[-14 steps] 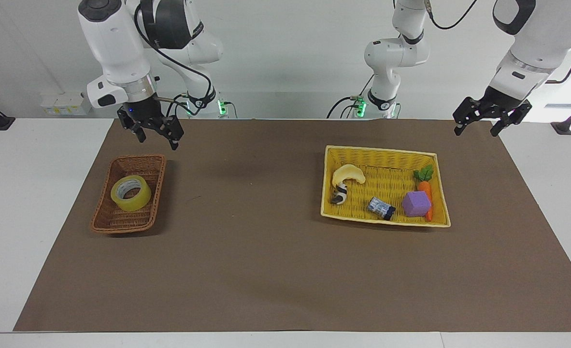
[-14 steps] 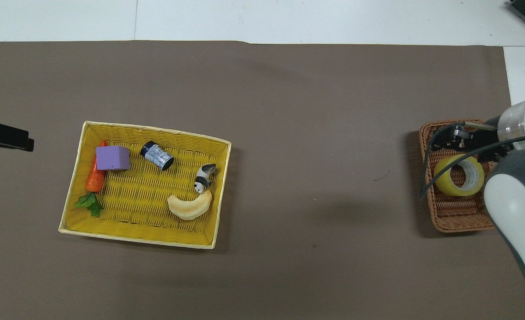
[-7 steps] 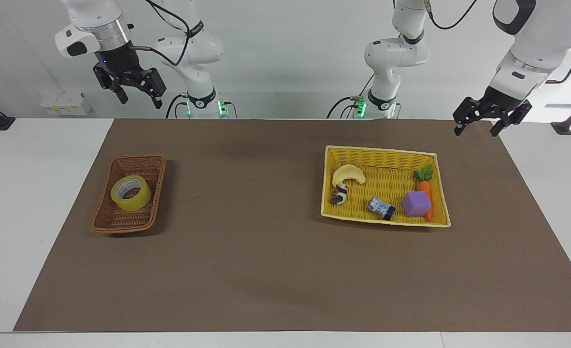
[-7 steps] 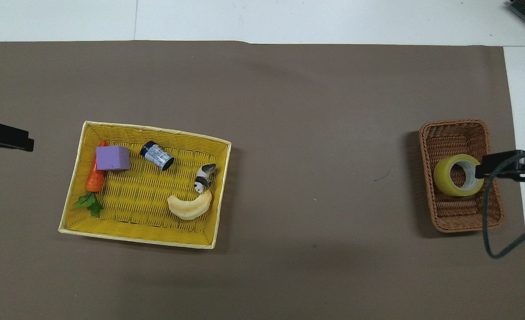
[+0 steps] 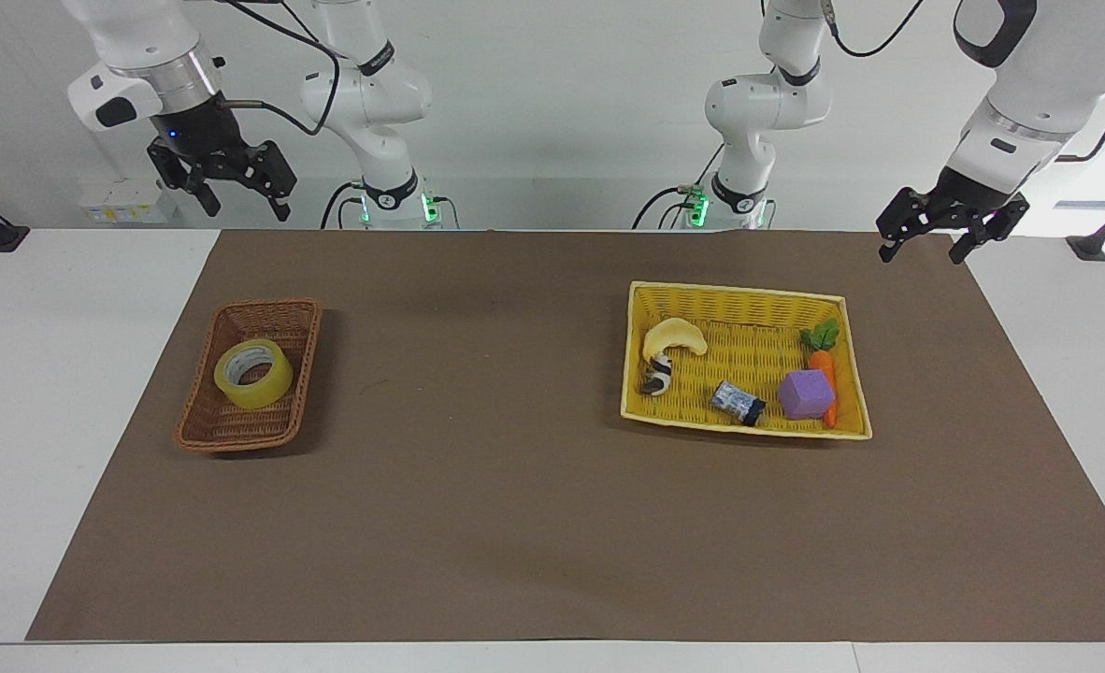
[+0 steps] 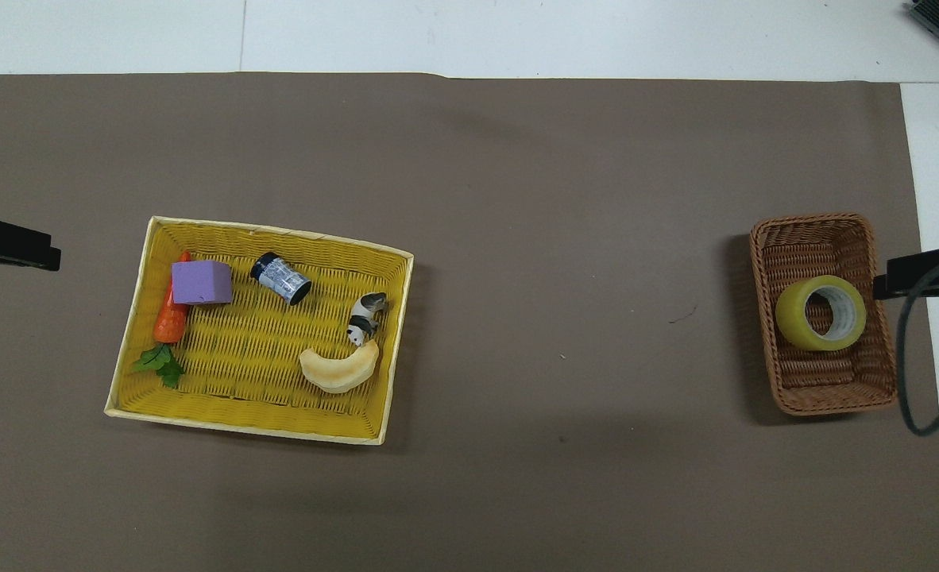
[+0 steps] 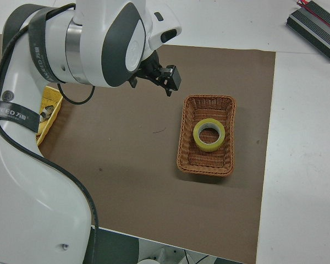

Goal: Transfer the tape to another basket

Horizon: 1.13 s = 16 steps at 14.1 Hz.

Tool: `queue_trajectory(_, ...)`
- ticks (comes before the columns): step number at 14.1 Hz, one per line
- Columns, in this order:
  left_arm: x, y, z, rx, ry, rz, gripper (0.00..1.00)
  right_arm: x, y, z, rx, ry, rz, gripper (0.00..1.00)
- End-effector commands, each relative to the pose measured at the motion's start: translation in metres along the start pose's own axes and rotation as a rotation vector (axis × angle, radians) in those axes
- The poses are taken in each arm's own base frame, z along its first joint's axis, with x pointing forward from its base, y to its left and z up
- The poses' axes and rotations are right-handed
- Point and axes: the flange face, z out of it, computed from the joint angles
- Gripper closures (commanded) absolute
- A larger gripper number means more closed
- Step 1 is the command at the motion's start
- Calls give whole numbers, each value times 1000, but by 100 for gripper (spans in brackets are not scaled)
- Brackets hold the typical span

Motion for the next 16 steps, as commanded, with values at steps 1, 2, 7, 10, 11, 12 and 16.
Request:
queue_trajectory(1,-2,-1,-6,15,-8,5,0,-7,2,1,18,6,-17,0)
queue_trajectory(2,-2,-1,-5,15,-10,5,0,-7,4,3,18,3,-19,0)
queue_trajectory(7,-2,-1,-6,15,-8,5,0,-6,6,2,6,11,-32,0)
queue_trajectory(10,-2,-1,-6,15,-7,5,0,1,10,1,-7,49,-112,0)
queue_trajectory(11,-2,-1,-6,15,-8,5,0,0,11,1,-7,46,-106,0)
queue_trajectory(12,-2,-1,-6,15,-8,5,0,0,10,1,-6,46,-88,0)
queue_trajectory(16,-2,-1,-6,15,-8,6,0,-2,8,1,-5,40,-34,0)
